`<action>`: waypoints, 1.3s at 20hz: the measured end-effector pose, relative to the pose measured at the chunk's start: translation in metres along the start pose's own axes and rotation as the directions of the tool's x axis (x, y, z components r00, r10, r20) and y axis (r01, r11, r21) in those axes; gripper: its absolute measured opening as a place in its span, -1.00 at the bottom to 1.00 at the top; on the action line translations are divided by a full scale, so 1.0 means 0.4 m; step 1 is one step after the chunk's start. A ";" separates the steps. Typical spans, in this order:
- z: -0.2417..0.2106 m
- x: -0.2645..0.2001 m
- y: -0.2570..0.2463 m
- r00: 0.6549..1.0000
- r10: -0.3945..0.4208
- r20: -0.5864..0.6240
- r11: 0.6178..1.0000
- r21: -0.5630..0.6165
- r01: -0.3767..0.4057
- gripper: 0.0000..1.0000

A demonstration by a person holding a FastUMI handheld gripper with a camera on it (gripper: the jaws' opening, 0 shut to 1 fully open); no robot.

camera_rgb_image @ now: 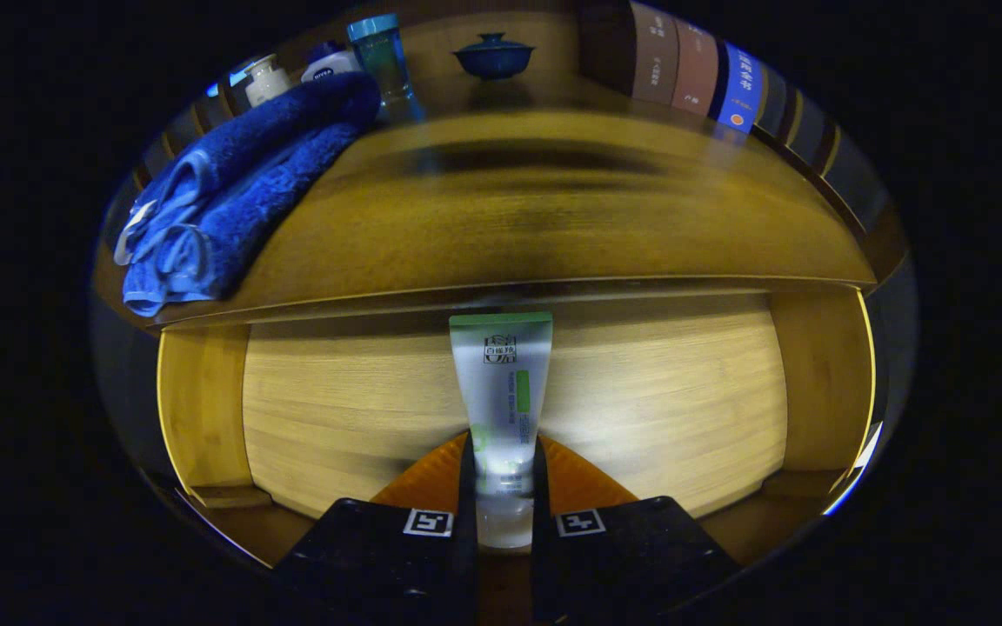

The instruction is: Pull open the drawer, take out the items inside it, and place them on the countertop above the cabinet.

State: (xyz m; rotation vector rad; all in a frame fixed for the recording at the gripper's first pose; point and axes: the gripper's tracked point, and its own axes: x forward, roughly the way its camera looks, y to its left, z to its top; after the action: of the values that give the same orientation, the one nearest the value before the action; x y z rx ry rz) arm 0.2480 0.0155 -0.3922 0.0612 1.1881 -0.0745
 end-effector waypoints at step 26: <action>0.277 -0.314 -0.043 0.932 0.116 0.343 0.990 0.033 -0.136 -0.45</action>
State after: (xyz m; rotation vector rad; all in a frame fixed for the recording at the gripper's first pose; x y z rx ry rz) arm 0.3023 -0.0082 -0.2344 0.1681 0.8322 -0.0045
